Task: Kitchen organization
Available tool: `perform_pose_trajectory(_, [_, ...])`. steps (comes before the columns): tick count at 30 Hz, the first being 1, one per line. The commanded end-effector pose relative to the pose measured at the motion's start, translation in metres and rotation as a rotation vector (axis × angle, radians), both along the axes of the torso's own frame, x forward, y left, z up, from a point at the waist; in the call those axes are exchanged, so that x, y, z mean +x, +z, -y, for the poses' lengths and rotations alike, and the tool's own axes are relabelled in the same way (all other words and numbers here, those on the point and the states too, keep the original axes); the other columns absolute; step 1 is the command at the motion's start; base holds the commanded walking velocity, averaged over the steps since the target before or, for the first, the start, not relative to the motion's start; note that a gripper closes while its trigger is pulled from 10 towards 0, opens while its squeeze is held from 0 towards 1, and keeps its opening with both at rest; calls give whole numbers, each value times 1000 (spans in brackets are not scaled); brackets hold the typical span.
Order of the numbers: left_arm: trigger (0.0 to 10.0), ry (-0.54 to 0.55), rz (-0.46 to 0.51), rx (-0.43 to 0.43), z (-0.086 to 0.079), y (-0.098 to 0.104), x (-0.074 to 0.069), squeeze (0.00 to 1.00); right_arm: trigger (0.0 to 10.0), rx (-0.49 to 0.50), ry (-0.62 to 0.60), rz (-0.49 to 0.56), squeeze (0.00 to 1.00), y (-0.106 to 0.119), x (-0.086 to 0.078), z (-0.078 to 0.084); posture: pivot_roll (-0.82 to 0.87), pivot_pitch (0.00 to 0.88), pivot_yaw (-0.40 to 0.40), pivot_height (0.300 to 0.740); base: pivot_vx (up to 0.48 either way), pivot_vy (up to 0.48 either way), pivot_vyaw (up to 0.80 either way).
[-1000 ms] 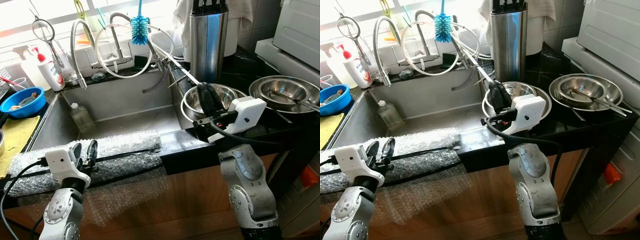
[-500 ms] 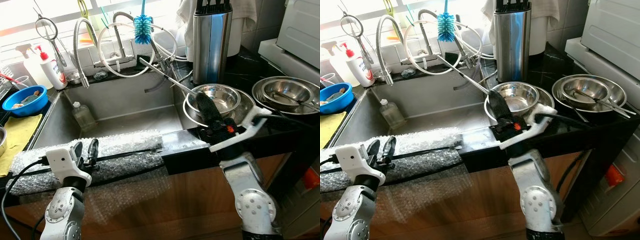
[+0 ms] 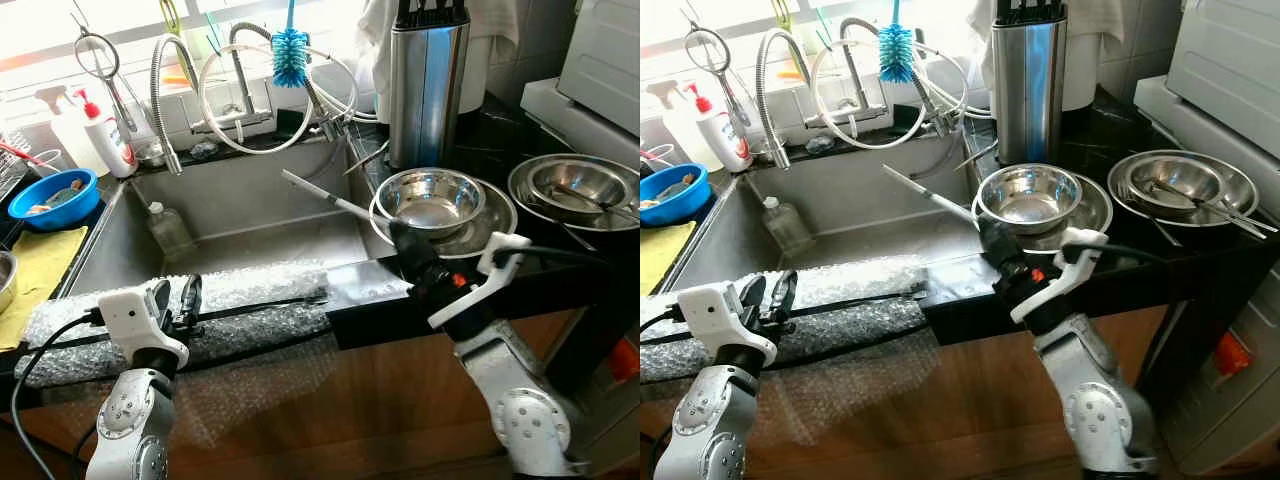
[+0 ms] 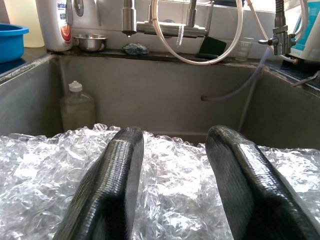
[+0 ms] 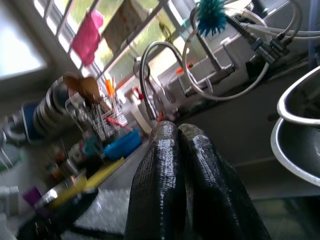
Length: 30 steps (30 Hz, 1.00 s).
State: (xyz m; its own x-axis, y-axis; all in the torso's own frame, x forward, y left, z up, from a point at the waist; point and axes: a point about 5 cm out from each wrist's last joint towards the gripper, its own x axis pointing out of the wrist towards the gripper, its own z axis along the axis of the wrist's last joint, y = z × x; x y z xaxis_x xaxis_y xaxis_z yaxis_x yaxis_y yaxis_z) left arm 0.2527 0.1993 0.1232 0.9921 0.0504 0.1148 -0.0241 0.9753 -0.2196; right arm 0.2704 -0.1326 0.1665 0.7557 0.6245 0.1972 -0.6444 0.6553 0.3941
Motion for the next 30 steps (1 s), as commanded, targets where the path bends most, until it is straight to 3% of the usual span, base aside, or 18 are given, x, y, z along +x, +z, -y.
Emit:
perform_pose_trajectory(1, [10000, 23, -1, 13, -4, 0, 2, 0, 10000, -157, 0, 101, 0, 6, -1, -4, -108, 0, 150, 740, 0, 0, 0])
perform_pose_trajectory(6, [10000, 26, 2, 12, -5, 0, 2, 0, 10000, -304, -64, 212, 0, 17, 7, 1, -113, 0, 152, 740, 0, 0, 0])
perform_pose_trajectory(11, [10000, 23, 6, 10, -3, 1, 3, 0, 10000, -318, 11, 300, 0, 26, 3, -7, -111, 0, 154, 740, 0, 0, 0])
perform_pose_trajectory(16, [10000, 20, 11, 11, -4, 2, 3, 0, 10000, -269, 98, 354, 0, 29, -4, -13, -111, 0, 155, 740, 0, 0, 0])
perform_pose_trajectory(30, [10000, 20, 30, -1, -2, 7, 10, 0, 10000, -189, 316, 328, 0, 20, -19, -17, -98, 0, 151, 740, 0, 0, 0])
